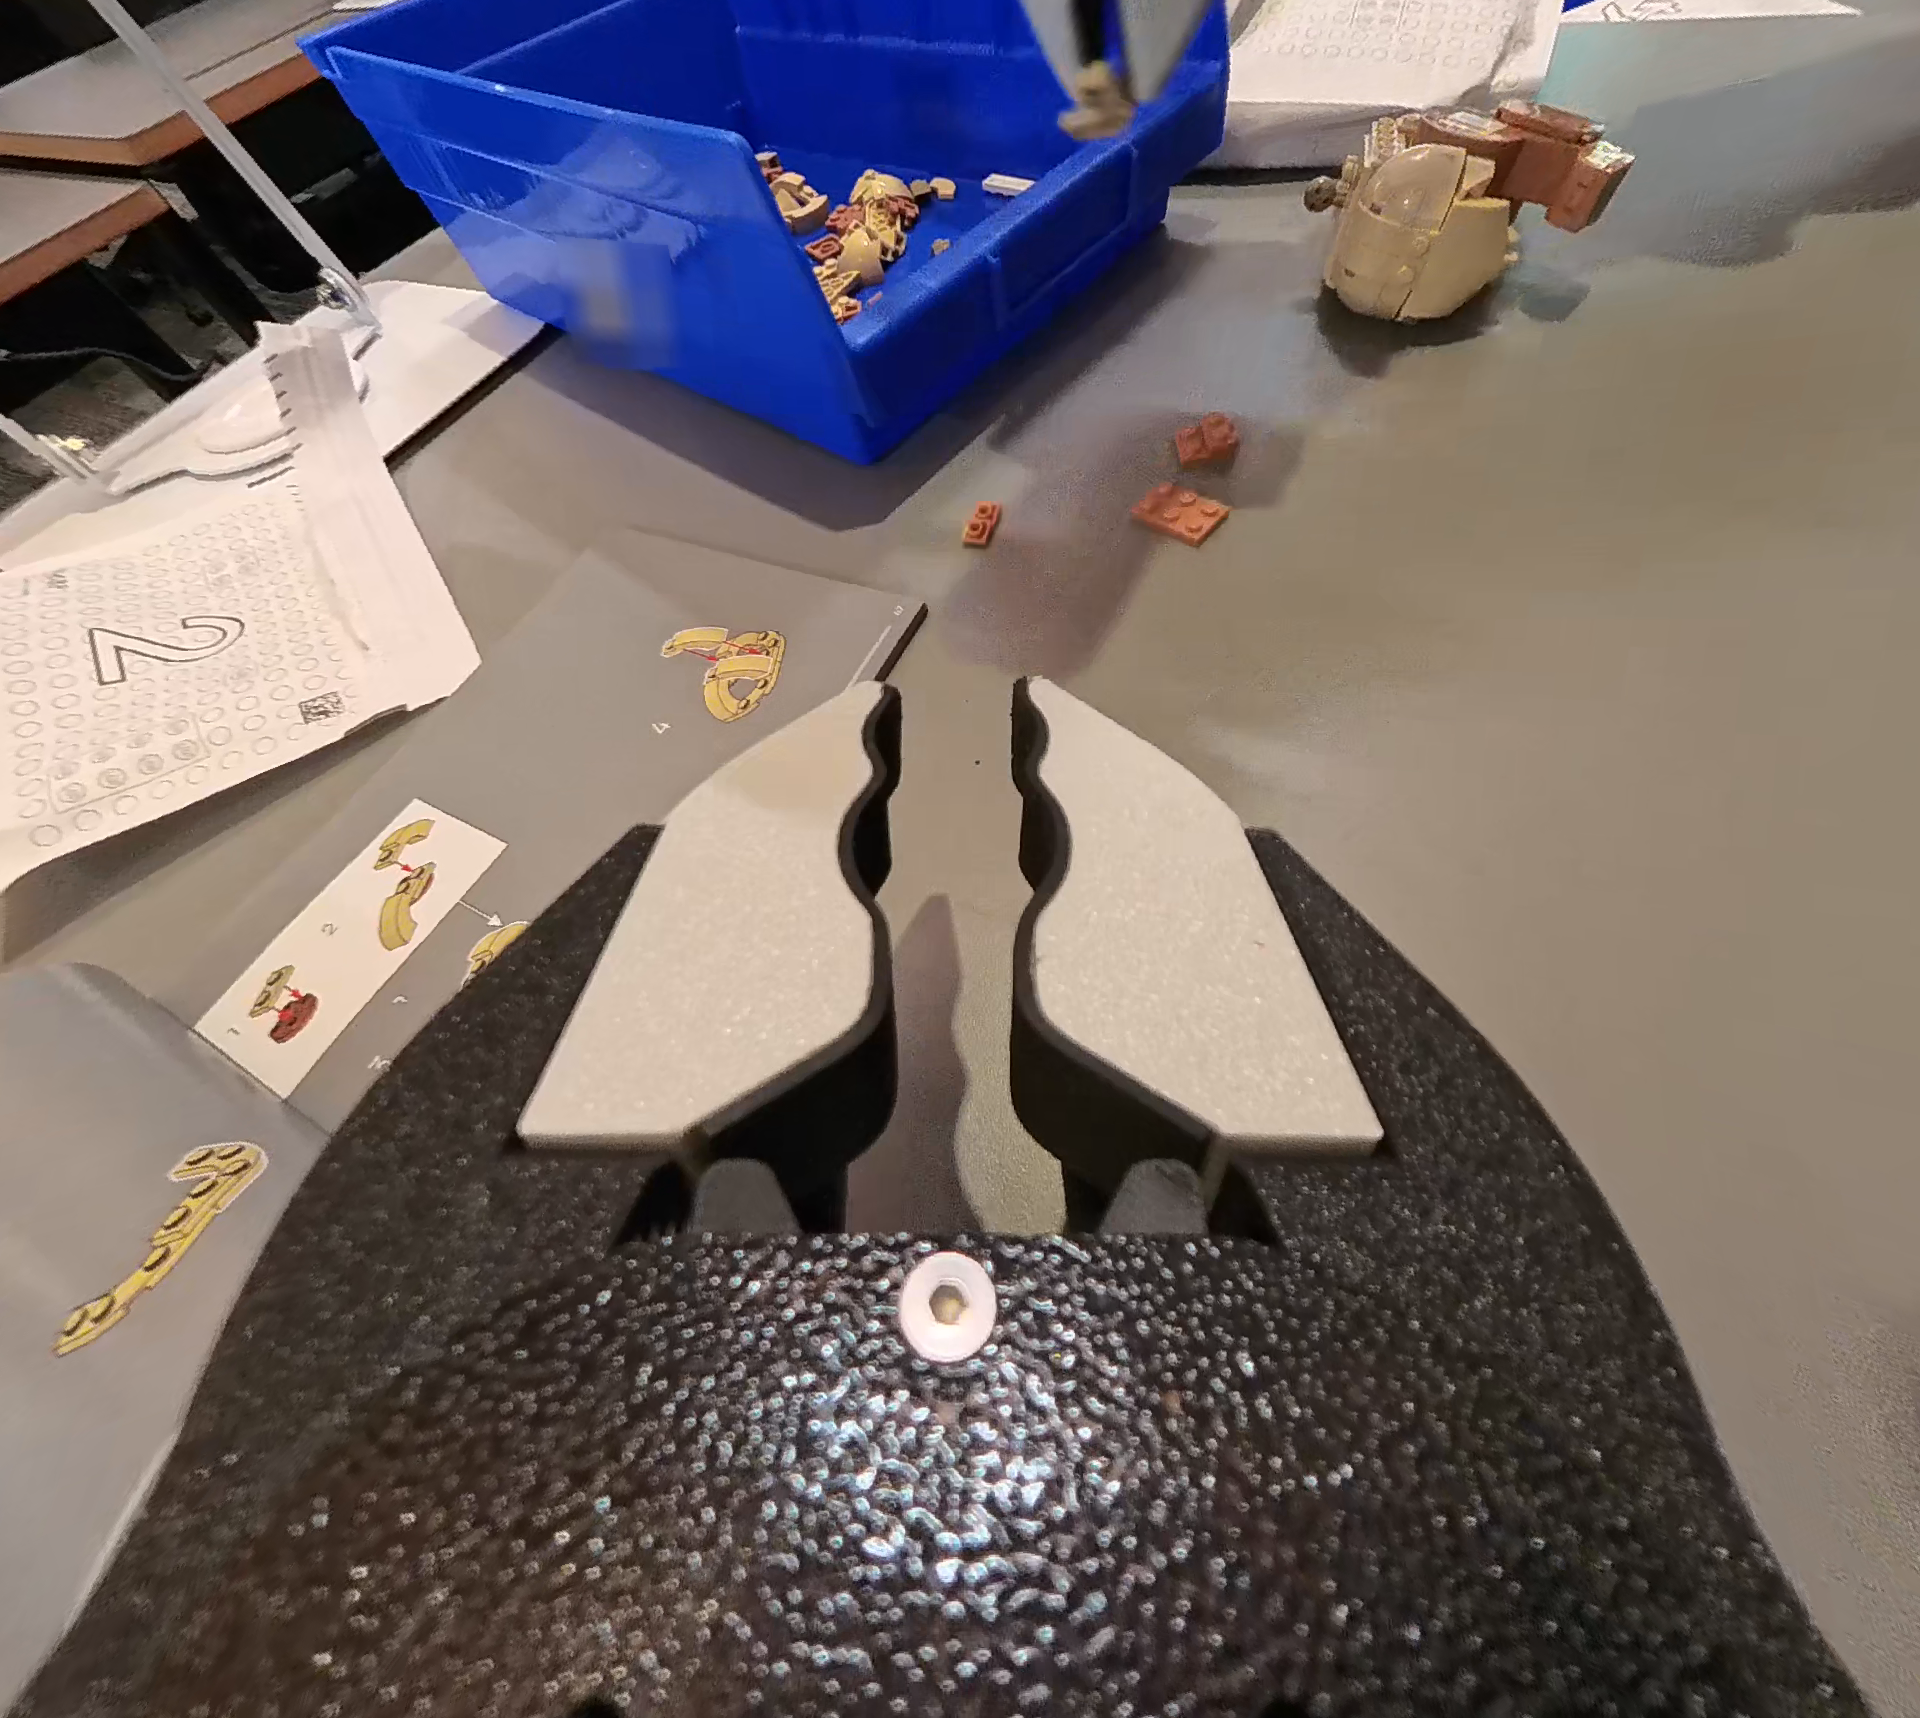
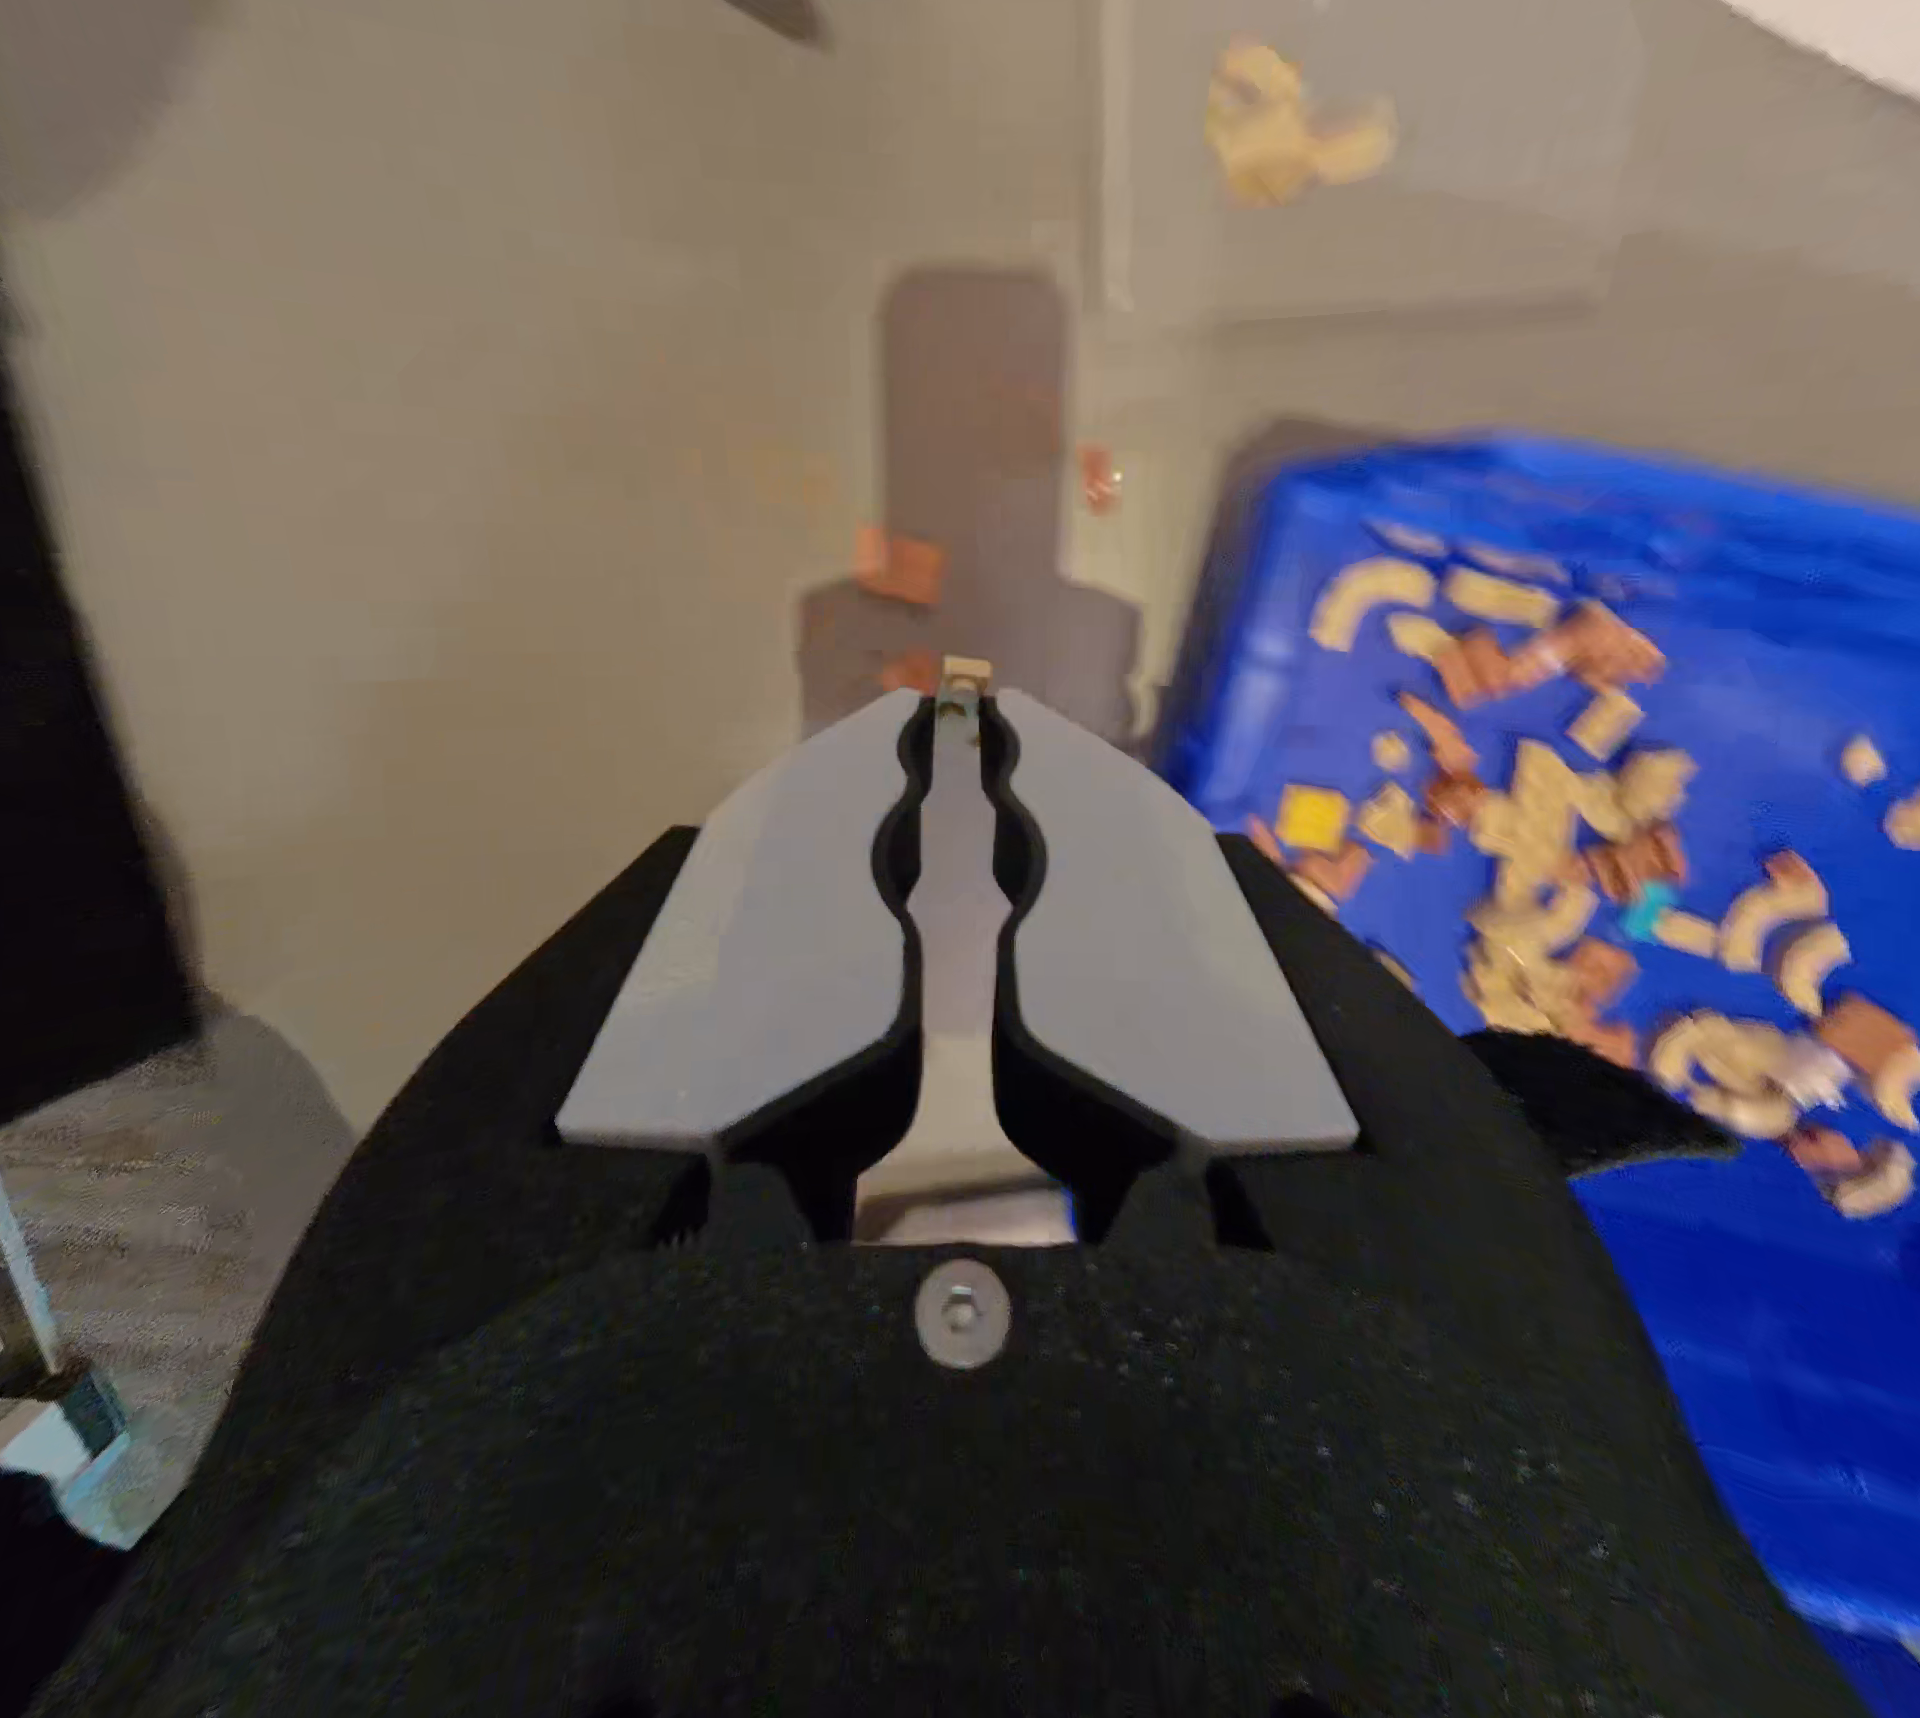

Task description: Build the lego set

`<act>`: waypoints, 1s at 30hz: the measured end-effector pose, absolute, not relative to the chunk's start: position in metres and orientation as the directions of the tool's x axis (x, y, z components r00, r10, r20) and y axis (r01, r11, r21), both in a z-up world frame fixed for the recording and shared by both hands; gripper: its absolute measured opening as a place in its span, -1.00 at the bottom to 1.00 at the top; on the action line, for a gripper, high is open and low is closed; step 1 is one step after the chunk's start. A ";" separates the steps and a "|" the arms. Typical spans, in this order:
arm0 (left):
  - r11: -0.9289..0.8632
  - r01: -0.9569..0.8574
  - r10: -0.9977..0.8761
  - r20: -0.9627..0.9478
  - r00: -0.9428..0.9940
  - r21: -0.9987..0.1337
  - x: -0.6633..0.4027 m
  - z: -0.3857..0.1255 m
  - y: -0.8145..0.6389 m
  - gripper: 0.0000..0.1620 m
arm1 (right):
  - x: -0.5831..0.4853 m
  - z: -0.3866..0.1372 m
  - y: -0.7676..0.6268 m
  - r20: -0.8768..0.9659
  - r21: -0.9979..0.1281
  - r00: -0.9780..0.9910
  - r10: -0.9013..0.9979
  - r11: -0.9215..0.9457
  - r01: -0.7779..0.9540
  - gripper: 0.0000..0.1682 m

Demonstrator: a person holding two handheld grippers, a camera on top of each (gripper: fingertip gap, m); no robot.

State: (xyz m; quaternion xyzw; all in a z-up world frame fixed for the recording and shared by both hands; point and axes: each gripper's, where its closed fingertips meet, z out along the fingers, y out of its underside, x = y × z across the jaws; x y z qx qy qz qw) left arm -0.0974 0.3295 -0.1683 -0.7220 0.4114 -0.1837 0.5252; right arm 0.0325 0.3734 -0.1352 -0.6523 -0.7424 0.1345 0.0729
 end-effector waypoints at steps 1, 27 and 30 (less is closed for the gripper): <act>-0.110 -0.401 -0.786 -0.167 0.595 -0.910 -0.097 -0.168 0.330 -0.76 | 0.023 -0.136 0.354 -0.085 -0.300 -0.172 0.982 0.139 0.944 -0.91; -0.132 -0.423 -0.726 -0.203 0.657 -0.897 -0.117 -0.171 0.349 -0.76 | -0.049 -0.197 0.253 -0.125 -0.448 -0.242 0.962 0.163 0.879 -0.66; -0.140 -0.441 -0.718 -0.216 0.662 -0.887 -0.118 -0.174 0.353 -0.76 | -0.037 -0.180 0.275 -0.128 -0.520 -0.179 0.975 0.088 0.850 -0.66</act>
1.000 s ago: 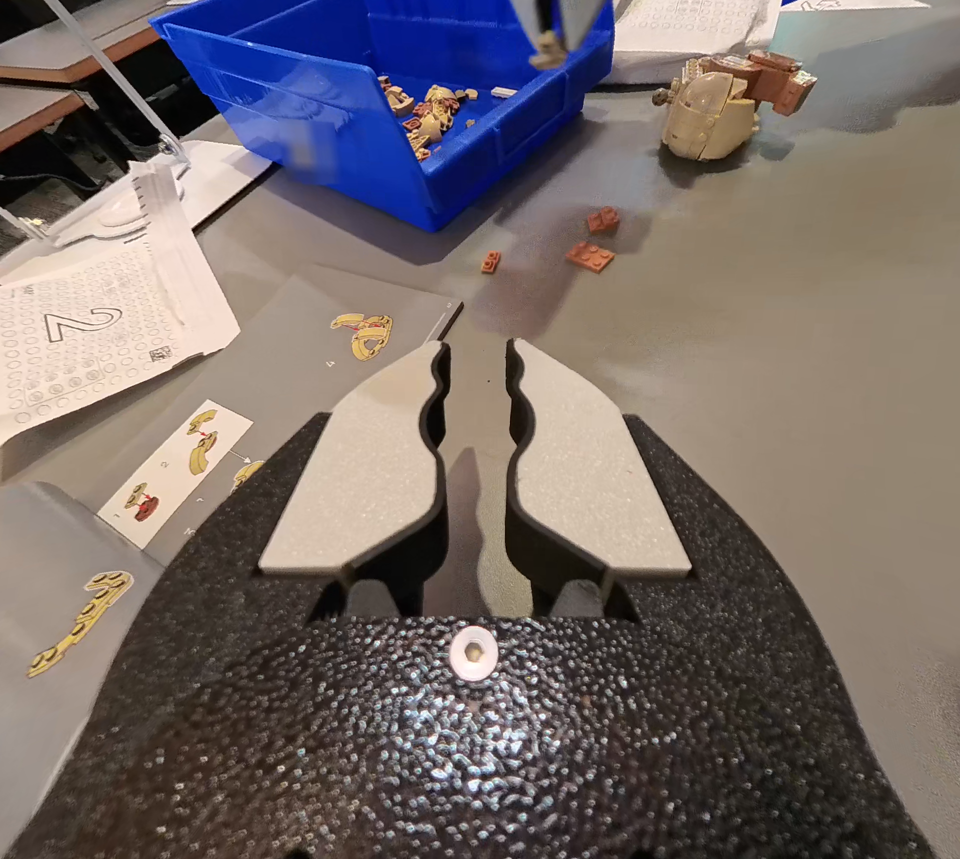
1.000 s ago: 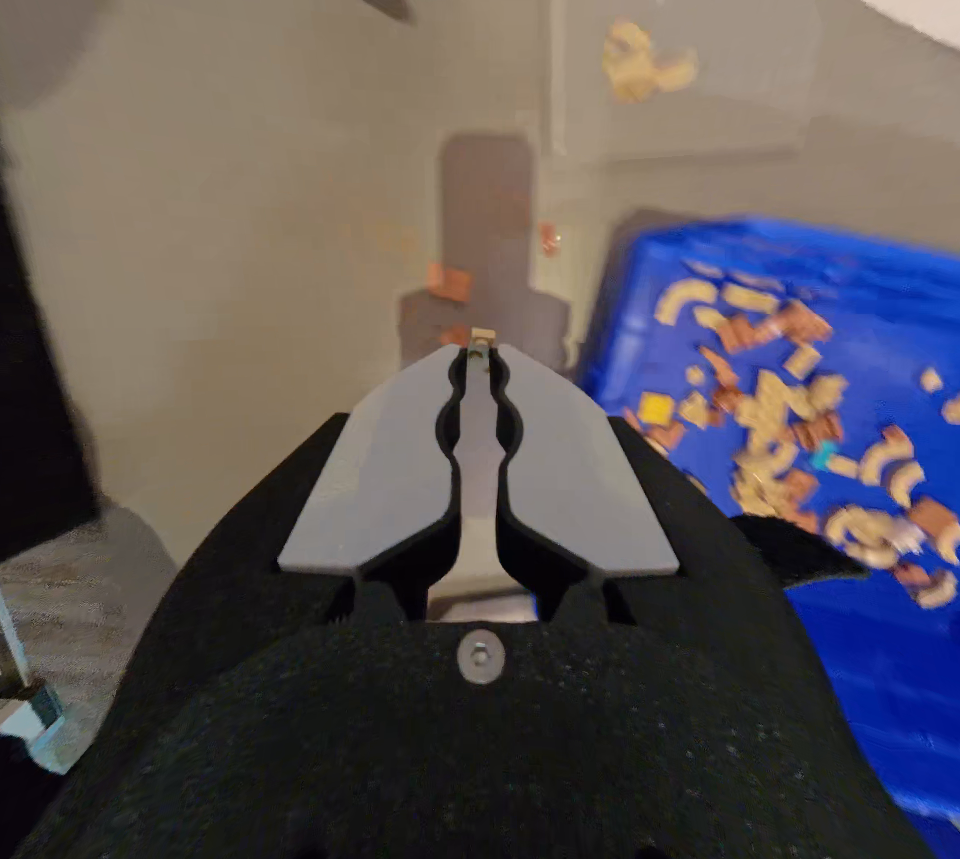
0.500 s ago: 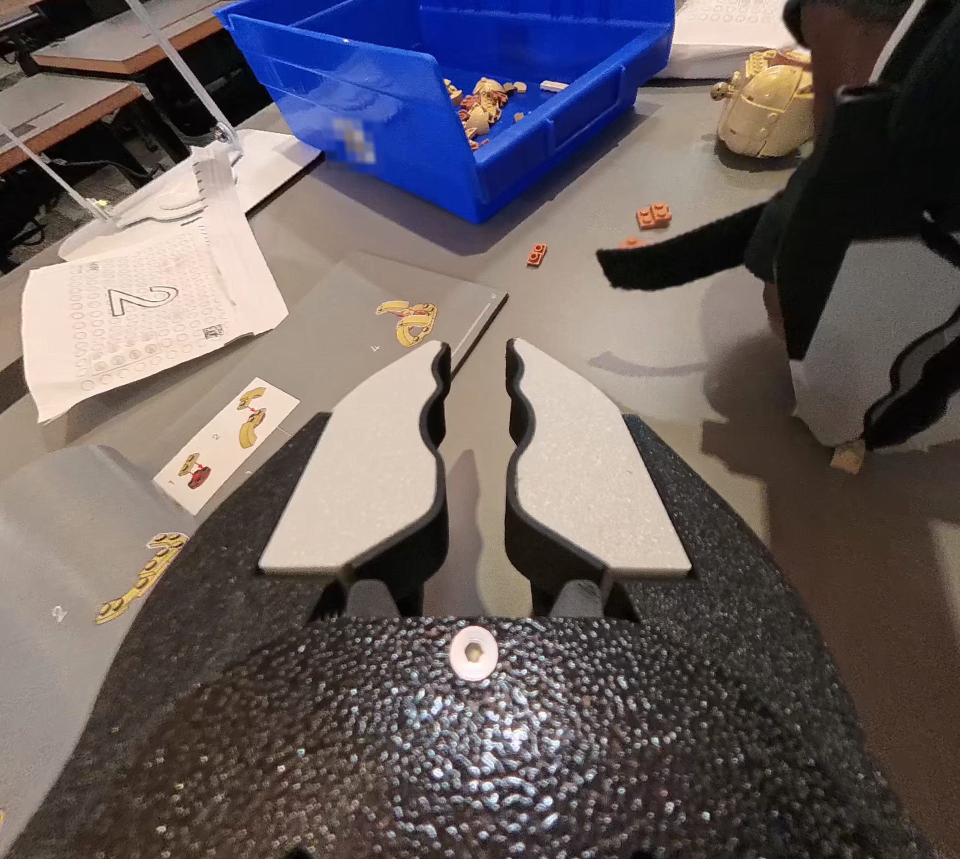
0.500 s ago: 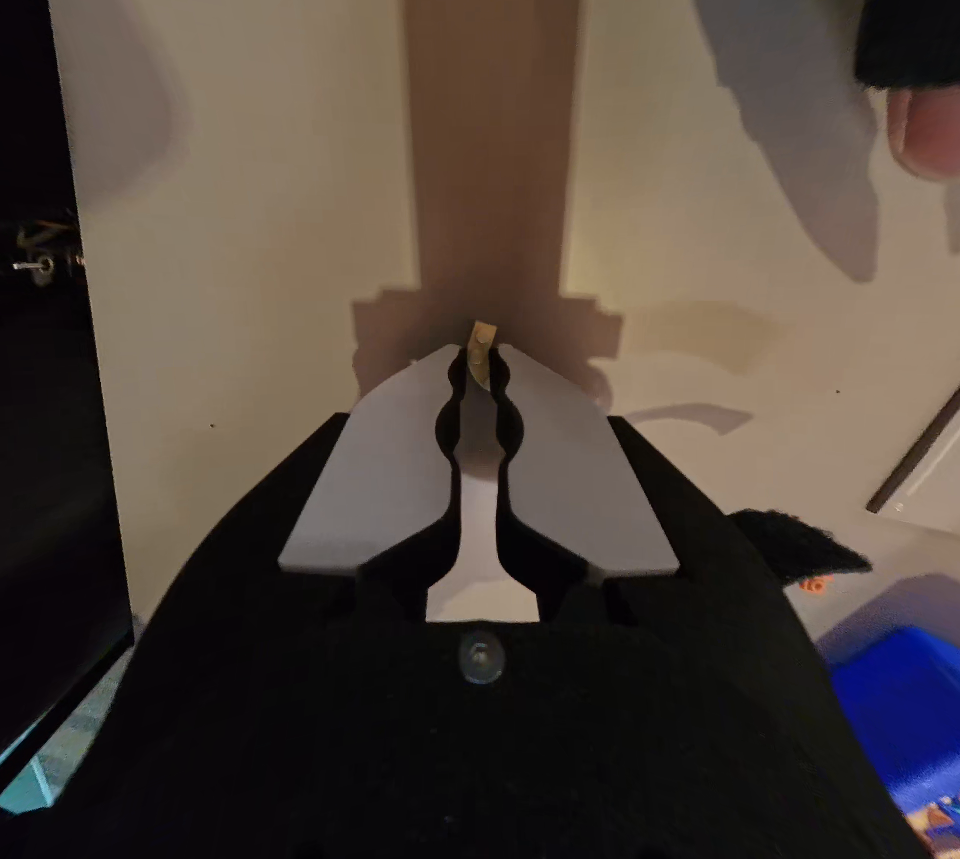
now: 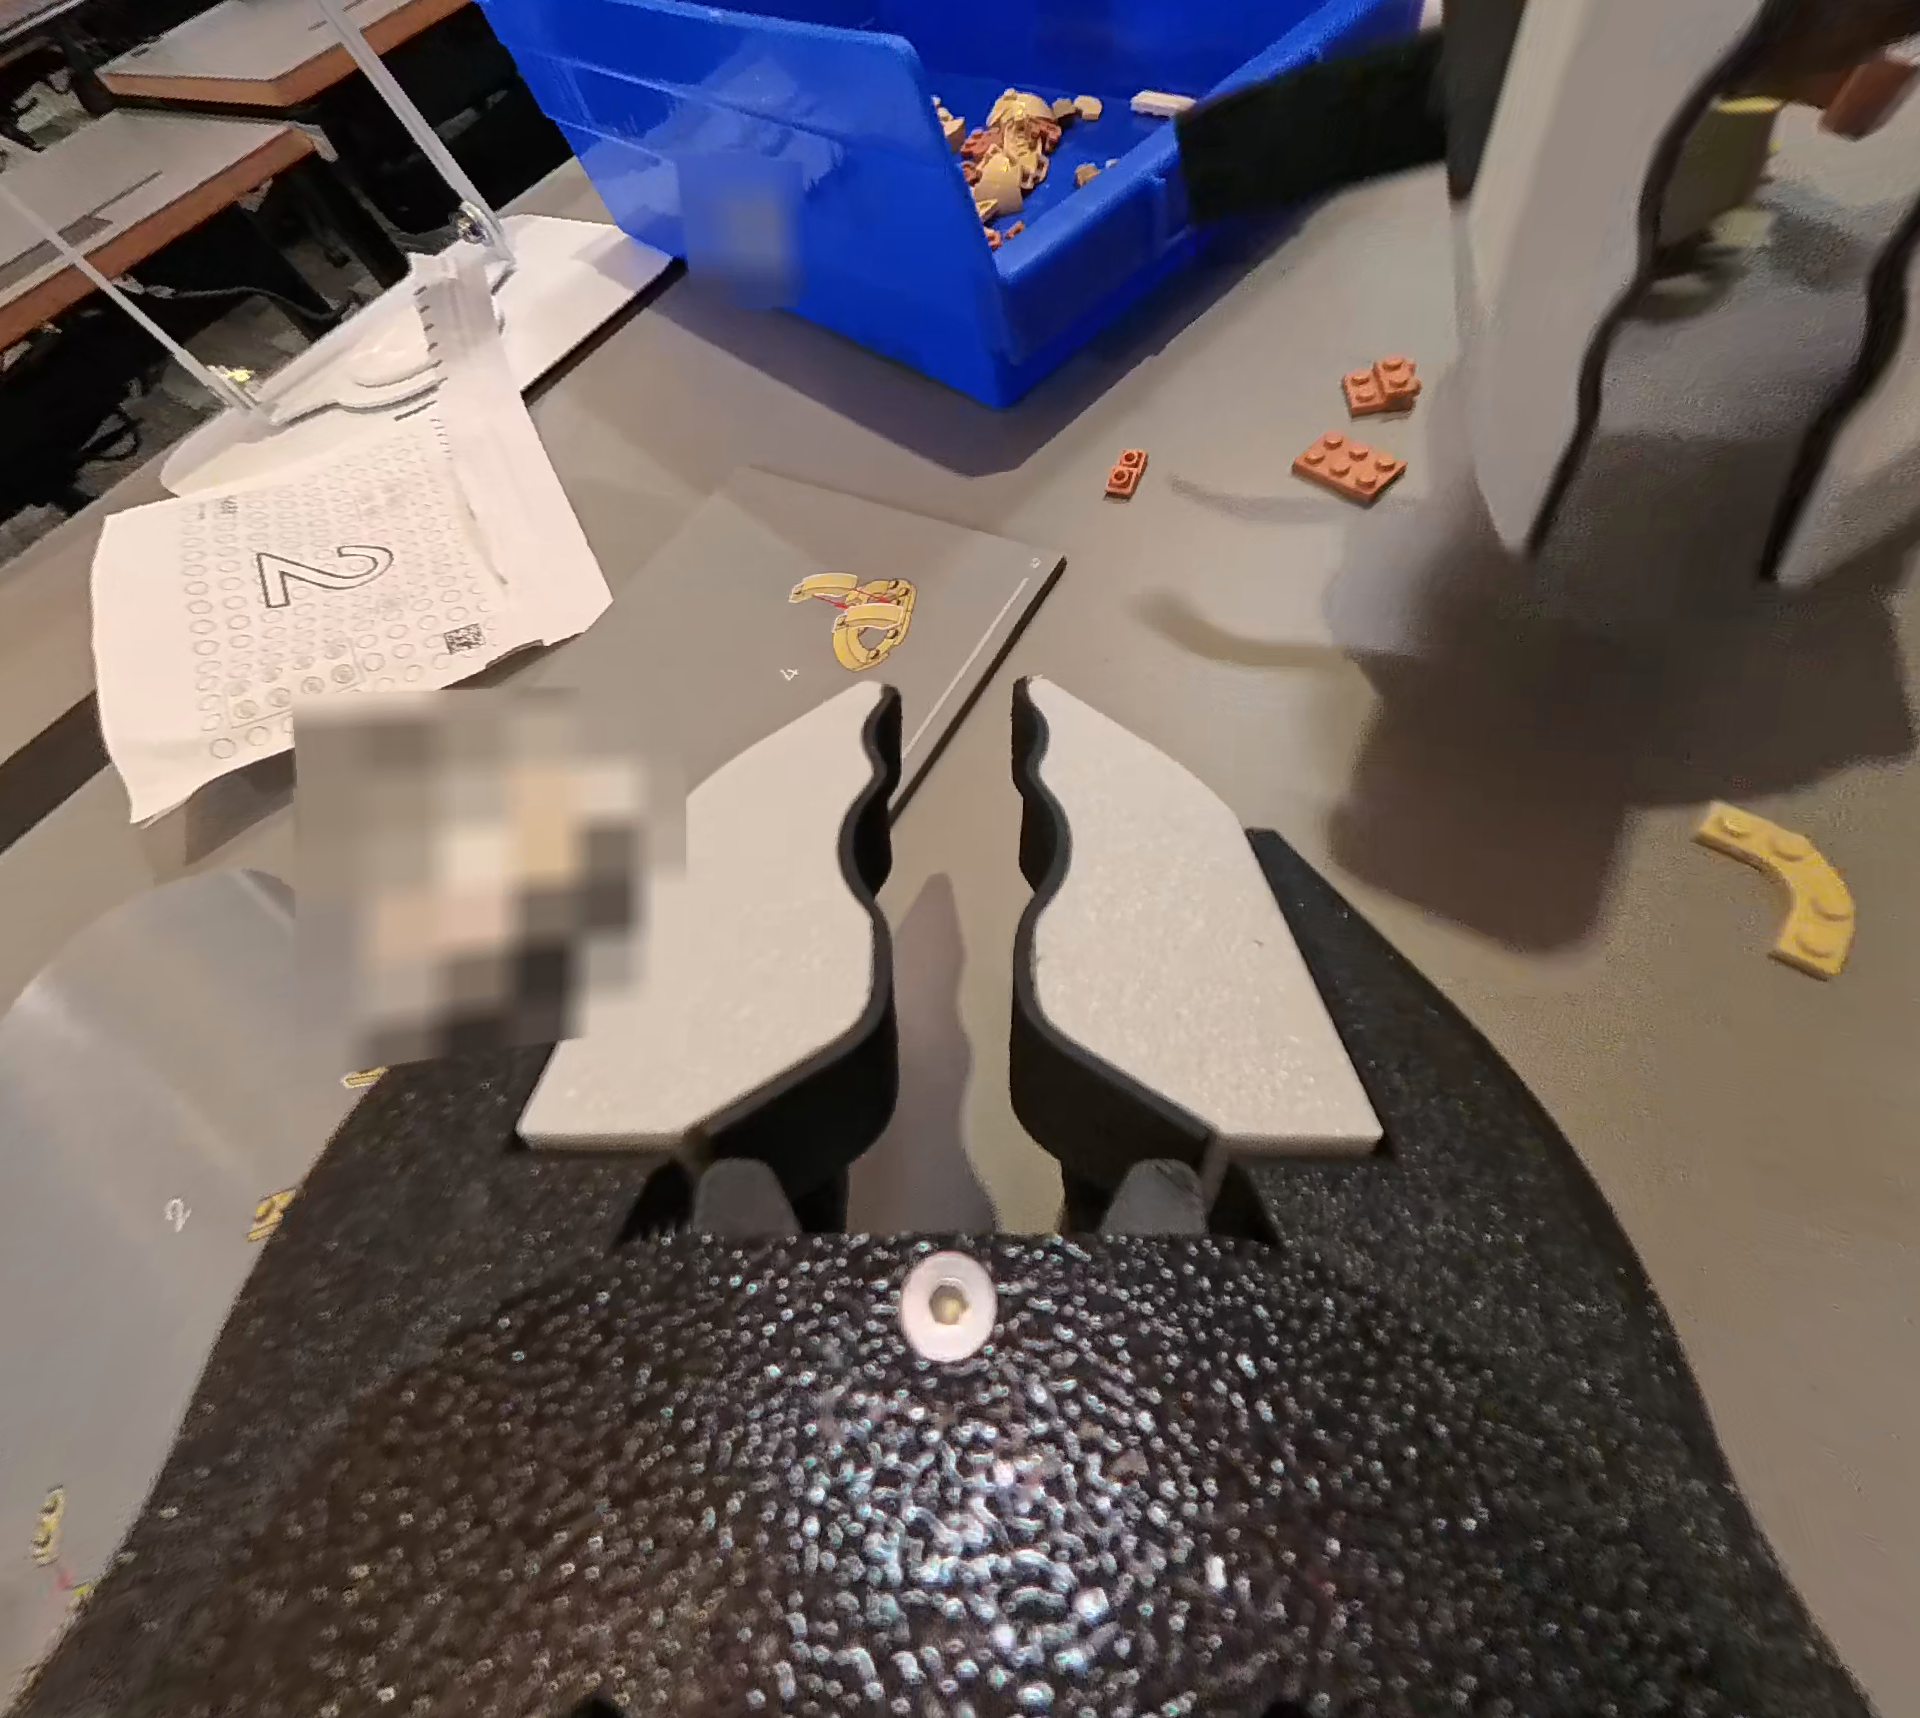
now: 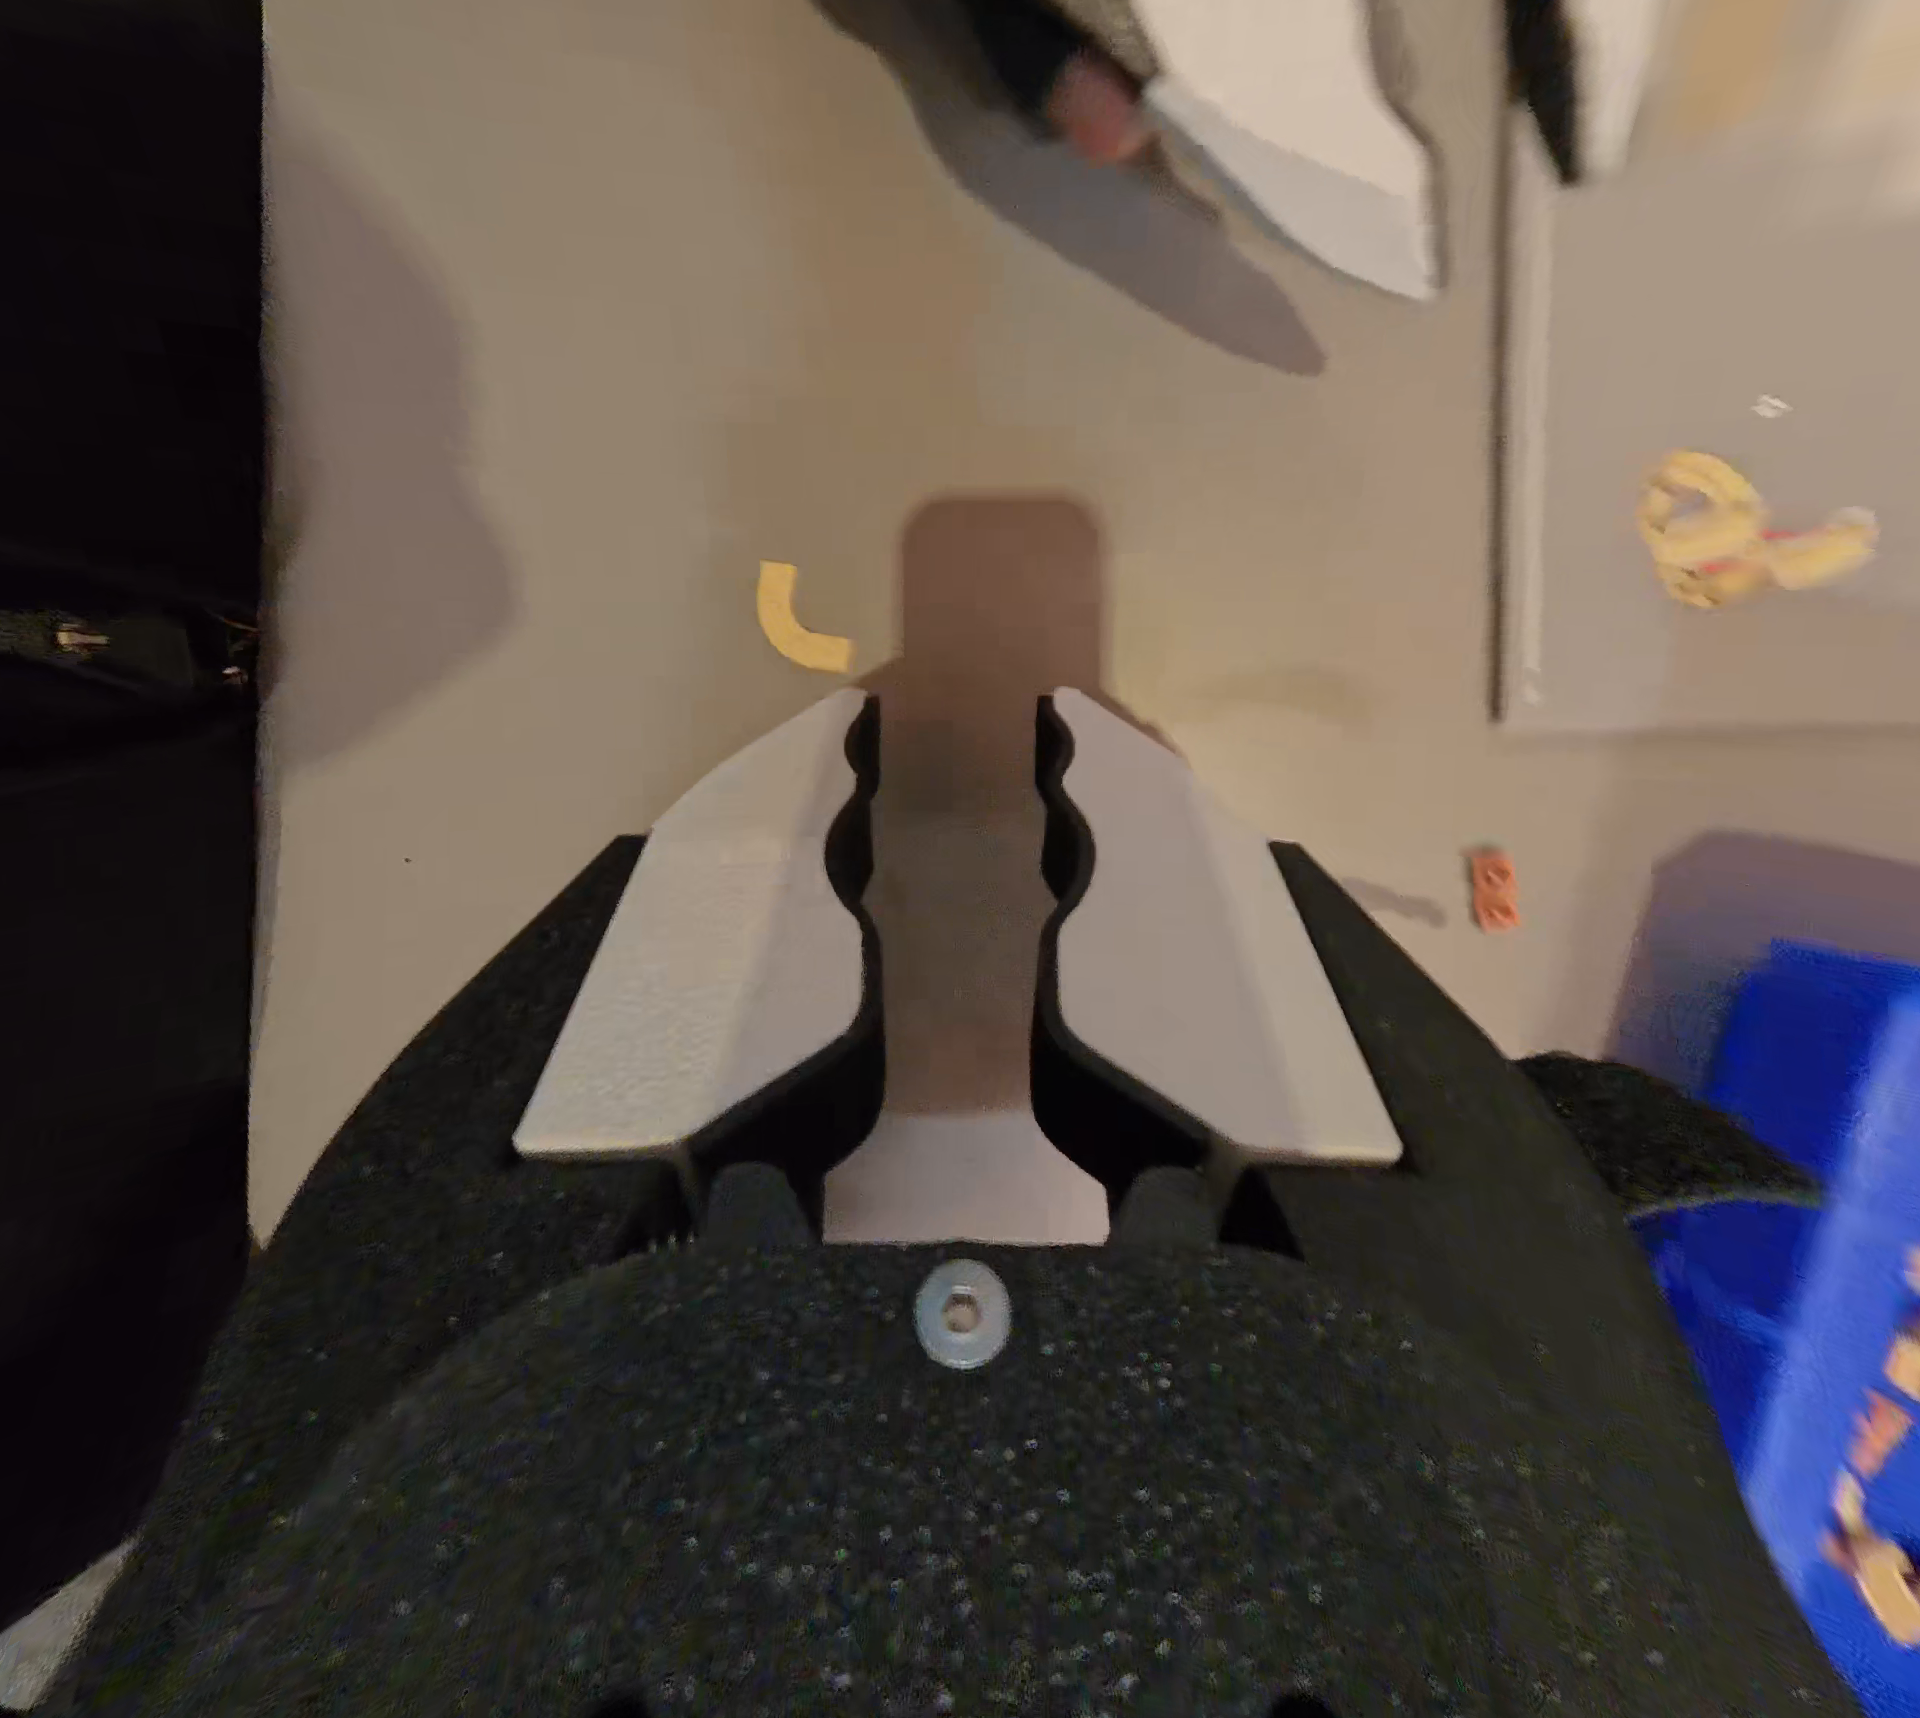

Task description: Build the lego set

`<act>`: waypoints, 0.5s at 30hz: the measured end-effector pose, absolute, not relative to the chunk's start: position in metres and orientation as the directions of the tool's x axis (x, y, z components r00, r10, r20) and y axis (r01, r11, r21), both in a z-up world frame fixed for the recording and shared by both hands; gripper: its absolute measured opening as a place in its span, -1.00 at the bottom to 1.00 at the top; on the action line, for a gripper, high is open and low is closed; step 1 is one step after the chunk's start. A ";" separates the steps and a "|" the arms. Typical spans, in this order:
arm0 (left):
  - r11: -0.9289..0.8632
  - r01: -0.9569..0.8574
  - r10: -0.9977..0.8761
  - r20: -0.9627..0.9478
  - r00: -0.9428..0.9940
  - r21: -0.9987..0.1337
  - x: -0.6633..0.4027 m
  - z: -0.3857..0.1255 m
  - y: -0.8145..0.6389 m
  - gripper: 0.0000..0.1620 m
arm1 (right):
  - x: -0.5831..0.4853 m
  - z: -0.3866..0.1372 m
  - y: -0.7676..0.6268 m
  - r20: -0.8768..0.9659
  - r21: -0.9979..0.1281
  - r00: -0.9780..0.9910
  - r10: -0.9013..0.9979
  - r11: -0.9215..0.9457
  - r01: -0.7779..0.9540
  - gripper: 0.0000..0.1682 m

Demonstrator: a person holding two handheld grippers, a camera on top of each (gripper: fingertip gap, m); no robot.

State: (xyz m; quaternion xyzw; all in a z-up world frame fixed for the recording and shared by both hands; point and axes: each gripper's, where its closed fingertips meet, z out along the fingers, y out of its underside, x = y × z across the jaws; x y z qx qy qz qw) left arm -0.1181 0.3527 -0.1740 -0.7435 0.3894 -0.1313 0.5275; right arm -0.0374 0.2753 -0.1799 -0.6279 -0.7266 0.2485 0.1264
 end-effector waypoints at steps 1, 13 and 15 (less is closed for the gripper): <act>-0.148 -0.449 -0.715 -0.219 0.664 -0.881 -0.118 -0.176 0.354 -0.76 | -0.031 -0.175 0.285 -0.119 -0.532 -0.157 0.980 0.071 0.844 -0.66; -0.142 -0.465 -0.718 -0.233 0.656 -0.874 -0.091 -0.177 0.370 -0.75 | 0.107 -0.112 0.486 0.153 -0.524 0.303 0.941 -0.183 0.832 -0.63; -0.144 -0.445 -0.726 -0.211 0.654 -0.884 -0.084 -0.175 0.370 -0.75 | 0.125 -0.112 0.508 0.151 -0.525 0.355 0.923 -0.229 0.820 -0.64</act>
